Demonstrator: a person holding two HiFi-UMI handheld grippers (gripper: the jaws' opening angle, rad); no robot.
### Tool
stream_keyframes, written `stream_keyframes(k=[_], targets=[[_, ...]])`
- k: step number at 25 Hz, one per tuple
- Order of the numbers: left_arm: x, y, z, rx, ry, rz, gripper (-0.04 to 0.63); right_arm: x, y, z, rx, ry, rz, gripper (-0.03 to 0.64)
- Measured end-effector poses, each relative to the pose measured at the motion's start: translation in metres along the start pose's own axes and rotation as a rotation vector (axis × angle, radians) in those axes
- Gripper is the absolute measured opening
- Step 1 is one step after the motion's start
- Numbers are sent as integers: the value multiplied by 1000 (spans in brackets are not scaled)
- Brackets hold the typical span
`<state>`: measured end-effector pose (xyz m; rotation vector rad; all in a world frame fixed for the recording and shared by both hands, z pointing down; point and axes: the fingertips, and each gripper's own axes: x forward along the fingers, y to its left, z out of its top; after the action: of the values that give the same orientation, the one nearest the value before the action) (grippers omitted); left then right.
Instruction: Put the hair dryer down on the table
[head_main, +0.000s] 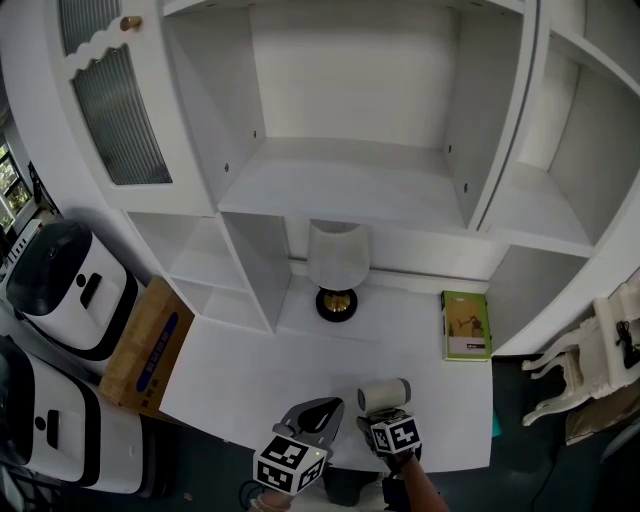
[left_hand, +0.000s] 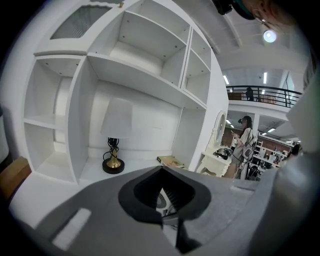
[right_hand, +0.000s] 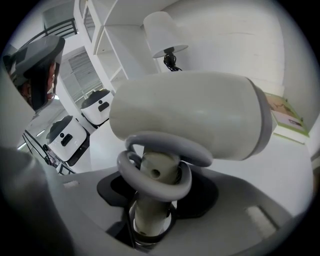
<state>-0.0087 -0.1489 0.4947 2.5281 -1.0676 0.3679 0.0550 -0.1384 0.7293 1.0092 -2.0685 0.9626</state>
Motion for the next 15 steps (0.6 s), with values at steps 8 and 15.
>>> stream_keyframes(k=[8, 15], targets=[[1, 3, -1, -3, 4, 6, 0, 8, -5, -6, 13, 4, -16, 230], [2, 6, -2, -7, 9, 11, 0, 11, -7, -8, 12, 21, -30, 229]])
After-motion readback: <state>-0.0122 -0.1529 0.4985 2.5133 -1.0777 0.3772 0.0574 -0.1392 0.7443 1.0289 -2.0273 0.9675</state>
